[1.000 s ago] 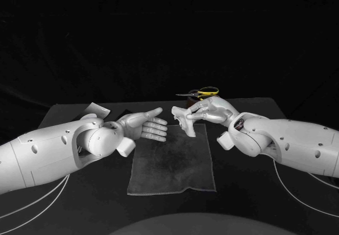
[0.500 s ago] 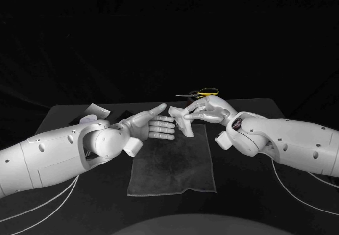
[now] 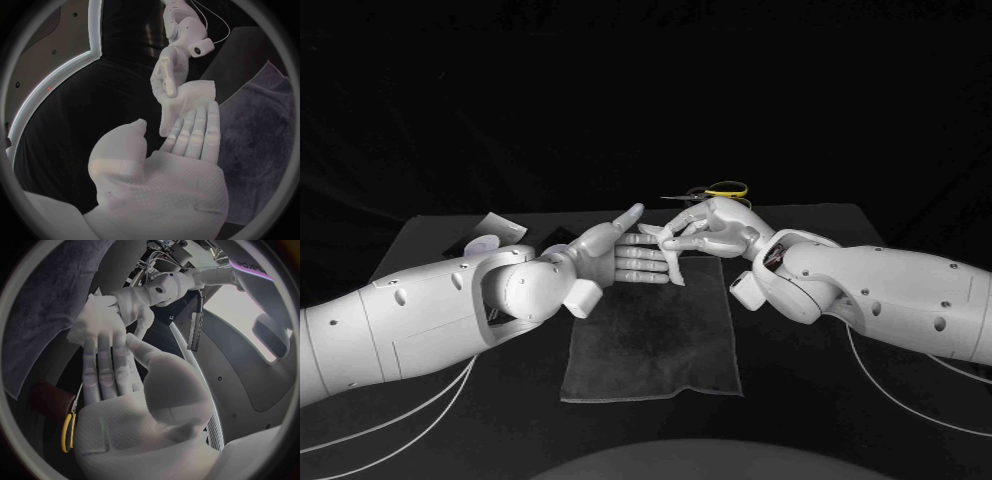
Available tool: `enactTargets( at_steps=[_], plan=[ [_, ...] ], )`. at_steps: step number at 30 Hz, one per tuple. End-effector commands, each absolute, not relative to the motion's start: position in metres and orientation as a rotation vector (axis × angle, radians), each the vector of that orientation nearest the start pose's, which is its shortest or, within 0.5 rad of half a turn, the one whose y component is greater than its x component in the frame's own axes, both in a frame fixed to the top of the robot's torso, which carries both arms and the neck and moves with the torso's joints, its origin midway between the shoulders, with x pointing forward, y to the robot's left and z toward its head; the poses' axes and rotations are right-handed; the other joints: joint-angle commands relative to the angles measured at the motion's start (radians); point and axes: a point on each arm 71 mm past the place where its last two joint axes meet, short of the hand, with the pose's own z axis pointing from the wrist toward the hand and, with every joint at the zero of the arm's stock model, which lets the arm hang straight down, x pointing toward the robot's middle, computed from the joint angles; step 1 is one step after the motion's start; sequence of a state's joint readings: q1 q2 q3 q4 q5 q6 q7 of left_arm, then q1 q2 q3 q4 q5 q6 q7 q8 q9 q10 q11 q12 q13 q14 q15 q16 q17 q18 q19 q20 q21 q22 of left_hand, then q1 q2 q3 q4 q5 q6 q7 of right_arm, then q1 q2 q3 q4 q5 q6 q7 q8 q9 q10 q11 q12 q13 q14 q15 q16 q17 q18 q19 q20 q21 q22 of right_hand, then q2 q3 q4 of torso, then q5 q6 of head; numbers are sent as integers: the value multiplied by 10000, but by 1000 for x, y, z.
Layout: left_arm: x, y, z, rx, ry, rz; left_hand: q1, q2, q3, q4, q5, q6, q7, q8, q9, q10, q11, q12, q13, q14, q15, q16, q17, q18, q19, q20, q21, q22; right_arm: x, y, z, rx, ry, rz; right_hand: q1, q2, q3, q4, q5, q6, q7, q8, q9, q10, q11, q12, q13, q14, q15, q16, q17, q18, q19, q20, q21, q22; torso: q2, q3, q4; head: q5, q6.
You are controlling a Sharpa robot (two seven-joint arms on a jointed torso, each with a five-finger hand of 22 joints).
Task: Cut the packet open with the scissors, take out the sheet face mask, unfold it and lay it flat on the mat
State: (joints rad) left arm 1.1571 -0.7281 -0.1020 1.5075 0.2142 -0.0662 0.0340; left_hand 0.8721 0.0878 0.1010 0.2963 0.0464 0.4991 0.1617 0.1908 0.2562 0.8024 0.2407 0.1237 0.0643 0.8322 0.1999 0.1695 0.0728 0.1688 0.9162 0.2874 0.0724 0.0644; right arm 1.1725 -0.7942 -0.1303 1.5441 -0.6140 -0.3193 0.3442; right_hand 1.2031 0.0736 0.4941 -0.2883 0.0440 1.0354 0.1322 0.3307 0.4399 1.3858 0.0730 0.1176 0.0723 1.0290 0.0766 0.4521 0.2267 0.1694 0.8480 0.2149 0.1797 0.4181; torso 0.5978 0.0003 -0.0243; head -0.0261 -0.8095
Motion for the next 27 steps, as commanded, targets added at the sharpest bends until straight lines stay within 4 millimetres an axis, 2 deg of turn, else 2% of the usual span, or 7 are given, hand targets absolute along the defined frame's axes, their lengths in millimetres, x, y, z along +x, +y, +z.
enactTargets(
  at_steps=[1,5,12,18,21,24,27],
  plan=[
    [458,139,-243,-15393,19561,-16541,-155,129,-315,-2,14,-487,1332,-237,-249,-343,82,-152,-10,-399,72,-255,-40,2,-249,9,-97,-6,455,-158,-207,3051,16400,13928,98,12,56,-2,43,71,23,37,10,31,-19,-36,9,69,-25,-57,10,134,-2,-36,47,16,0,-1,9,13,24],
    [461,142,-246,-15674,19407,-16233,-215,250,-586,-5,13,-718,1351,-350,-386,-558,123,-175,2,-824,128,-452,-56,-63,-447,10,-97,-4,451,-152,-202,2330,16172,13832,112,-21,96,-7,43,79,23,47,15,43,-22,-43,13,75,-31,-63,16,133,-11,-38,62,35,1,-4,3,5,41],
    [464,144,-248,-15950,19392,-15963,-255,330,-746,-3,13,-678,1359,-338,-391,-625,133,-147,8,-914,144,-517,-50,-84,-523,10,-91,0,448,-144,-200,1201,16290,13336,117,-55,121,-8,43,86,24,54,18,51,-23,-49,16,77,-35,-68,21,131,-18,-37,75,51,2,-6,13,20,43],
    [464,143,-249,-16001,19498,-16021,-268,366,-806,-3,13,-613,1360,-312,-372,-637,135,-128,12,-910,147,-530,-44,-90,-548,9,-89,1,447,-135,-203,-421,16606,12251,107,-177,184,5,41,50,56,52,23,-15,7,-120,8,19,-3,-118,28,124,-74,-24,101,98,5,-7,4,40,44],
    [464,142,-248,-16026,19544,-16111,-271,378,-823,-3,13,-595,1359,-304,-367,-640,135,-121,13,-905,147,-533,-42,-92,-556,9,-89,1,447,-129,-204,-1166,16665,11584,178,-322,232,10,40,-90,152,-31,-5,-334,98,-327,-47,27,12,-112,60,121,-108,-10,139,150,4,-7,7,43,54],
    [464,141,-248,-16035,19580,-16201,-273,406,-860,-5,13,-554,1360,-286,-358,-637,133,-102,16,-860,145,-531,-33,-92,-565,7,-84,3,448,-125,-205,-1595,16724,11090,77,-509,223,65,39,-383,296,-297,-139,-753,262,-543,-80,-103,123,-103,112,101,-241,60,95,150,1,-11,11,33,55],
    [463,141,-248,-16036,19596,-16257,-273,425,-884,-5,13,-512,1358,-269,-344,-634,132,-89,18,-832,143,-529,-27,-90,-566,6,-80,5,448,-121,-206,-1960,16787,10775,-428,-1022,47,190,36,-882,551,-757,-381,-1372,511,-586,-107,-321,265,-48,201,103,-406,169,-38,67,4,-14,11,44,62]
  ],
)
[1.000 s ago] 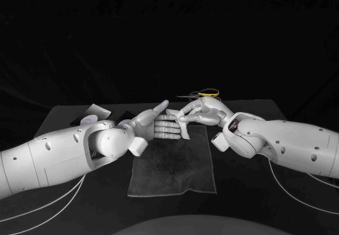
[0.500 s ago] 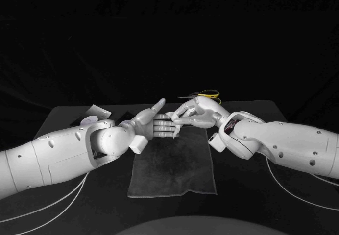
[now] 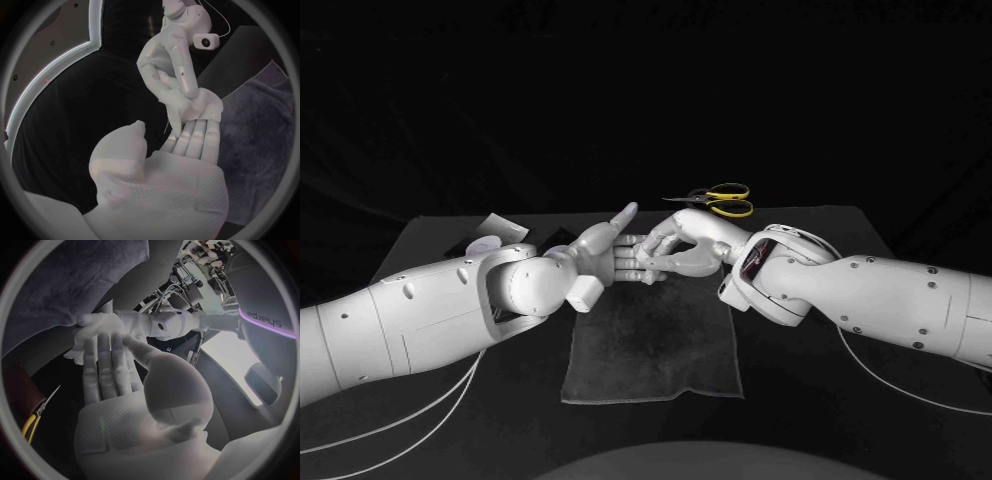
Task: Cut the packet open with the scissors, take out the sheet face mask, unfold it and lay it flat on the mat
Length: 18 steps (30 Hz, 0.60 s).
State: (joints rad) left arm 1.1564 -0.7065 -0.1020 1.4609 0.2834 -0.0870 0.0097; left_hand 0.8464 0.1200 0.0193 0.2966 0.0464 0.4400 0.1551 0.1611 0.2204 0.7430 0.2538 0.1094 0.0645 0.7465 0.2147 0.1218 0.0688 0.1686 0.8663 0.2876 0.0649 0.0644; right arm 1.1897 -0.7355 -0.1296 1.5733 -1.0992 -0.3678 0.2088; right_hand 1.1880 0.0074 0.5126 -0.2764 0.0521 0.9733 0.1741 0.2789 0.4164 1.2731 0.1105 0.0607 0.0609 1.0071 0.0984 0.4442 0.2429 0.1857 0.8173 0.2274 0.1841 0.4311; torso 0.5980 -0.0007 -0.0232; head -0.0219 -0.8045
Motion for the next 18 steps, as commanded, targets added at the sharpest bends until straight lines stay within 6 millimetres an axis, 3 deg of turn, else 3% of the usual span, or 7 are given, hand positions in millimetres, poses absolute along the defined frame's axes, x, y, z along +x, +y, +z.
enactTargets(
  at_steps=[1,3,10,14,18],
  plan=[
    [463,141,-248,-16034,19596,-16280,-15,125,-100,-8,13,133,1422,52,30,-34,-3,73,19,56,-8,-51,21,-87,-70,4,-1,7,448,-119,-206,-2092,16797,10686,-459,-567,-216,115,-44,-447,208,-420,-244,-461,217,-16,8,-205,97,68,85,-54,-156,93,-145,-110,1,-2,-4,12,3],
    [463,140,-248,-16028,19599,-16311,-14,136,-118,-9,13,162,1421,65,39,-32,-4,83,20,72,-9,-50,24,-86,-71,4,1,8,448,-116,-206,-2216,16784,10609,-653,-832,-363,180,-42,-714,214,-662,-379,-780,286,-1,16,-364,159,146,166,-40,-228,160,-239,-187,-1,-3,-8,13,11],
    [463,140,-248,-16011,19642,-16371,3,227,-282,-9,11,448,1394,199,136,24,-26,181,29,178,-27,-54,49,-66,-41,1,28,20,446,-111,-205,-2444,16629,10403,-822,-1154,-980,415,-42,-995,195,-968,-577,-1617,443,33,23,-781,285,408,401,-24,-315,281,-438,-377,-2,4,1,12,19],
    [464,141,-248,-16024,19604,-16346,79,324,-495,-15,10,759,1326,384,244,105,-59,304,32,503,-71,-12,102,-22,64,0,67,33,445,-110,-204,-2553,16557,10260,-911,-1311,-1486,562,-37,-1028,-64,-1047,-647,-1727,513,116,45,-921,326,621,551,-18,-280,313,-499,-466,1,6,-4,33,35],
    [465,143,-249,-16057,19515,-16270,238,423,-693,-18,16,1014,1120,575,327,187,-76,417,26,711,-94,-2,136,-4,98,4,57,27,442,-111,-203,-2625,16532,10206,-909,-1337,-1752,628,-39,-1011,-191,-1074,-679,-1746,527,157,49,-974,332,741,630,-16,-236,316,-515,-508,3,11,-6,62,27]
  ],
)
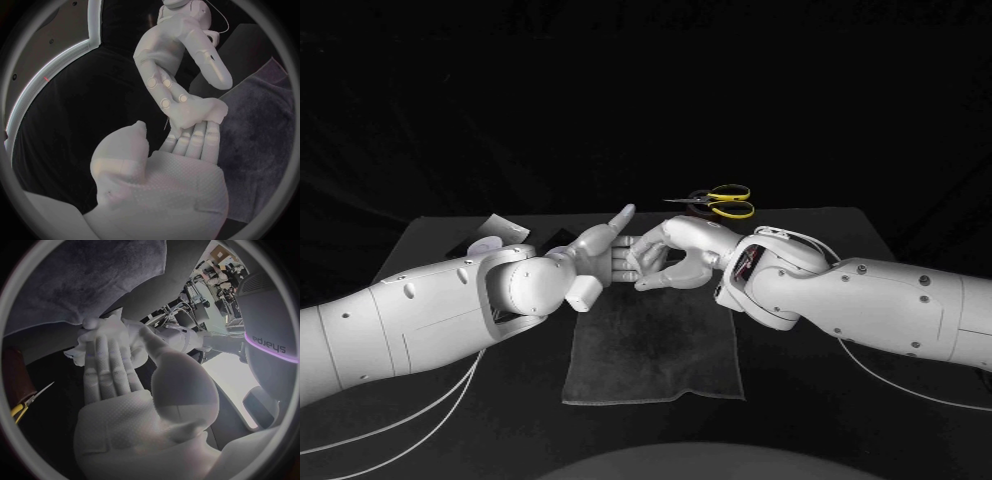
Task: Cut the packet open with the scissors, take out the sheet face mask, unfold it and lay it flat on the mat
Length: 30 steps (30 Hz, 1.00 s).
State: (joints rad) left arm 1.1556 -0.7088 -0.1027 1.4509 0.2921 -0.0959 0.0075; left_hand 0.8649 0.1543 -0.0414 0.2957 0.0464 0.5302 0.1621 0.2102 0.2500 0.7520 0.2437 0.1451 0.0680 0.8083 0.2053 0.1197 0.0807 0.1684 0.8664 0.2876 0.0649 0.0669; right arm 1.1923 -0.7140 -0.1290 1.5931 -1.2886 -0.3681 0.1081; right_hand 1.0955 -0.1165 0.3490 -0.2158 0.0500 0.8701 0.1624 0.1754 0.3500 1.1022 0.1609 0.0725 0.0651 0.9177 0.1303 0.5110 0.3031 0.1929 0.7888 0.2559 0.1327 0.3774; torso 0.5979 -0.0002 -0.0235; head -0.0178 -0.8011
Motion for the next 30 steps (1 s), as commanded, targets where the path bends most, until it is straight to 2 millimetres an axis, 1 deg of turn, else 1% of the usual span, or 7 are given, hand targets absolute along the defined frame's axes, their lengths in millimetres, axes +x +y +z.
enactTargets(
  at_steps=[1,7,15,18,20,24,30],
  plan=[
    [466,144,-249,-16068,19487,-16239,134,127,-191,-13,12,213,820,173,58,122,53,104,-13,146,3,16,27,-1,104,10,50,0,441,-111,-203,-2650,16530,10188,18,-102,-196,41,-18,26,-108,-48,-25,-44,27,50,7,-98,15,106,49,-89,59,32,-7,15,3,7,-5,29,-6],
    [468,147,-250,-16106,19395,-16116,495,330,-740,-10,10,729,169,565,166,246,39,275,-21,289,-3,-57,52,2,91,4,32,-4,436,-113,-202,-2832,16606,10044,24,-88,-550,131,-18,-16,-272,-117,-82,-67,34,98,10,-168,18,239,133,-90,104,34,-34,-44,-1,9,-9,54,2],
    [469,147,-250,-16117,19347,-15983,681,457,-1180,-9,8,662,85,585,46,416,-22,325,-35,352,-23,-135,56,-14,-78,10,-6,-18,428,-108,-202,-3933,16899,9244,63,63,-1548,418,-19,-432,-801,-429,-307,-245,95,197,20,-524,87,487,295,-99,9,96,-216,-241,3,5,-8,106,27],
    [470,146,-251,-16123,19345,-15950,711,543,-1436,-8,7,427,281,488,-77,362,12,261,-45,318,0,-210,44,-23,-125,14,6,-12,425,-103,-202,-4529,16902,8709,250,216,-2122,526,-25,-568,-943,-534,-404,194,-109,640,133,-308,-76,1034,547,-69,208,5,-160,-280,1,4,-7,122,30],
    [470,145,-251,-16121,19365,-15948,739,600,-1572,-3,8,303,401,442,-145,353,27,238,-43,298,9,-252,37,-33,-152,16,8,-11,423,-98,-202,-5026,16859,8231,399,330,-2513,604,-33,-627,-971,-581,-457,766,-380,1112,316,150,-326,1680,825,-59,659,-189,68,-212,3,4,-6,118,21],
    [469,143,-251,-16097,19441,-15993,796,696,-1803,-9,7,224,638,429,-210,352,20,207,-42,296,15,-302,34,-41,-183,14,12,-9,421,-88,-199,-5637,16678,7620,721,517,-3303,802,-21,-682,-1098,-633,-539,1166,-693,1815,690,502,-606,2729,1287,-49,1196,-521,331,-129,6,-3,6,89,22],
    [470,142,-251,-16080,19477,-16025,930,898,-2228,-15,7,250,594,525,-251,423,-451,161,-37,357,-124,-364,39,16,-232,11,14,-8,417,-79,-192,-5987,16341,7371,1236,870,-3923,958,-6,-655,-1156,-658,-636,1574,-1071,2843,1363,898,-974,3856,1747,-78,1719,-776,642,21,2,-11,10,85,4]
  ],
)
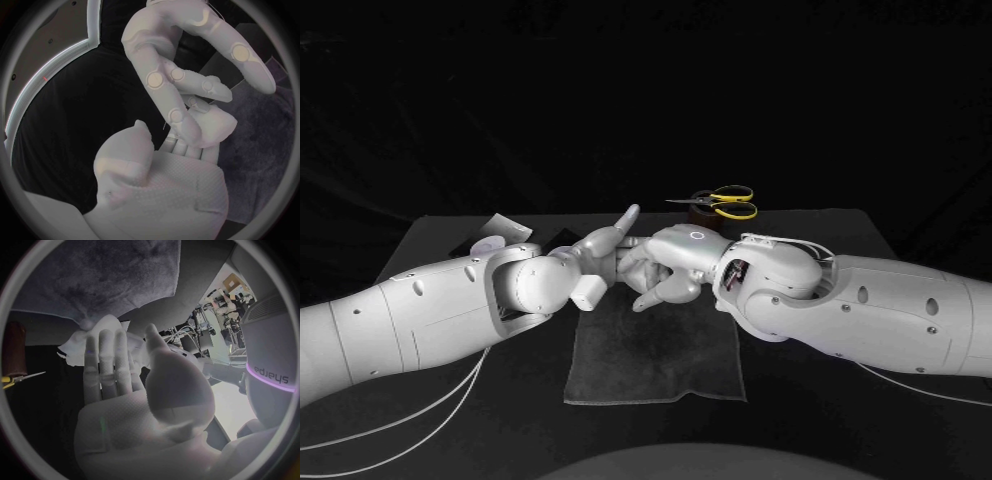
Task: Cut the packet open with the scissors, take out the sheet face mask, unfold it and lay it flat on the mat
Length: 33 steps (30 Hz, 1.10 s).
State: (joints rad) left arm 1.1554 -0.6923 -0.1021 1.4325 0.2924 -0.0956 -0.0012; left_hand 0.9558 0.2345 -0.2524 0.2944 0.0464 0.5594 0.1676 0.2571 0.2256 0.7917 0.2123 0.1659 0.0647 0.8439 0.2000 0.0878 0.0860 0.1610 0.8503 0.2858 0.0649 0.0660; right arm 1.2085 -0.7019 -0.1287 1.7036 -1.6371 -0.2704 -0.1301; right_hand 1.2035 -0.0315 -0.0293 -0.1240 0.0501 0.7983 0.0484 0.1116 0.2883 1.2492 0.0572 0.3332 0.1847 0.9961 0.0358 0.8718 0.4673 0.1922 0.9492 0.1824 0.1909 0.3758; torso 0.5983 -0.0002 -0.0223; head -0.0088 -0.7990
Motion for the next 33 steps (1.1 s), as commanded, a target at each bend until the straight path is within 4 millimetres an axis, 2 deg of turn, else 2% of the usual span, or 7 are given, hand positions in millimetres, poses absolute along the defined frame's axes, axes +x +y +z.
enactTargets(
  at_steps=[1,8,14,23,26,31,33],
  plan=[
    [470,142,-251,-16077,19471,-16029,78,156,-239,-2,8,-2,454,102,-9,57,-275,-62,-5,19,-53,-63,-12,95,-77,31,18,3,416,-79,-191,-5993,16242,7408,192,60,-180,55,-6,80,-6,-14,-24,113,-55,313,222,125,-48,320,136,-72,140,-56,79,48,-6,-15,-11,-5,-20],
    [470,143,-250,-15973,19421,-16236,343,334,-637,-11,9,49,157,211,-43,90,-616,-163,-11,178,-29,-66,13,104,-19,34,44,12,410,-89,-179,-5221,15378,8450,731,464,-563,77,3,532,253,137,-81,284,-380,1265,974,512,-357,1116,427,-73,647,-331,452,284,-7,-16,-13,24,-18],
    [470,144,-249,-15847,19391,-16508,588,466,-989,-9,11,-88,-156,206,-127,-111,-280,-332,-10,233,-63,-109,18,137,86,28,65,18,410,-105,-175,-4164,15227,9448,1059,706,-564,-67,-4,683,406,163,-125,151,-386,1421,1163,493,-370,1224,452,-83,671,-386,516,355,-12,-7,-31,93,-38],
    [470,144,-248,-15710,19403,-16822,761,536,-1211,-9,12,-290,-380,142,-220,-118,-335,-337,3,385,-90,-78,46,157,167,24,69,16,410,-122,-169,-2776,14956,10457,1313,897,-602,-301,-3,746,414,133,-196,204,-433,1644,1377,618,-417,1399,497,-77,792,-477,652,470,3,3,-14,94,-63],
    [470,145,-247,-15606,19442,-17042,801,551,-1303,-6,11,-281,-383,163,-228,16,-431,-285,15,480,-113,-55,64,163,176,23,56,10,415,-137,-167,-1309,14800,10829,1521,1192,-515,-624,0,1537,776,423,-162,122,-146,1722,1521,664,-304,1456,493,-121,834,-476,771,592,1,-2,-11,93,-54],
    [469,145,-245,-15092,19547,-17576,854,501,-1474,-9,10,-350,-521,147,-268,68,-490,-318,-5,441,-91,-111,52,153,147,28,28,1,429,-170,-170,1710,14852,11148,1578,1577,-249,-1138,23,2031,1014,409,-340,-216,64,1566,1516,425,-138,1266,368,-147,613,-356,794,702,-8,-17,-21,114,-59],
    [469,146,-244,-14810,19617,-17838,923,500,-1638,-12,11,-613,-678,21,-367,-136,-235,-469,-14,396,-88,-155,42,148,128,27,20,1,435,-183,-172,2895,14871,11203,1465,1741,-81,-1506,38,2106,1075,299,-495,-413,142,1390,1416,192,-54,1062,244,-149,365,-273,742,737,-6,-16,-14,108,-42]
  ],
)
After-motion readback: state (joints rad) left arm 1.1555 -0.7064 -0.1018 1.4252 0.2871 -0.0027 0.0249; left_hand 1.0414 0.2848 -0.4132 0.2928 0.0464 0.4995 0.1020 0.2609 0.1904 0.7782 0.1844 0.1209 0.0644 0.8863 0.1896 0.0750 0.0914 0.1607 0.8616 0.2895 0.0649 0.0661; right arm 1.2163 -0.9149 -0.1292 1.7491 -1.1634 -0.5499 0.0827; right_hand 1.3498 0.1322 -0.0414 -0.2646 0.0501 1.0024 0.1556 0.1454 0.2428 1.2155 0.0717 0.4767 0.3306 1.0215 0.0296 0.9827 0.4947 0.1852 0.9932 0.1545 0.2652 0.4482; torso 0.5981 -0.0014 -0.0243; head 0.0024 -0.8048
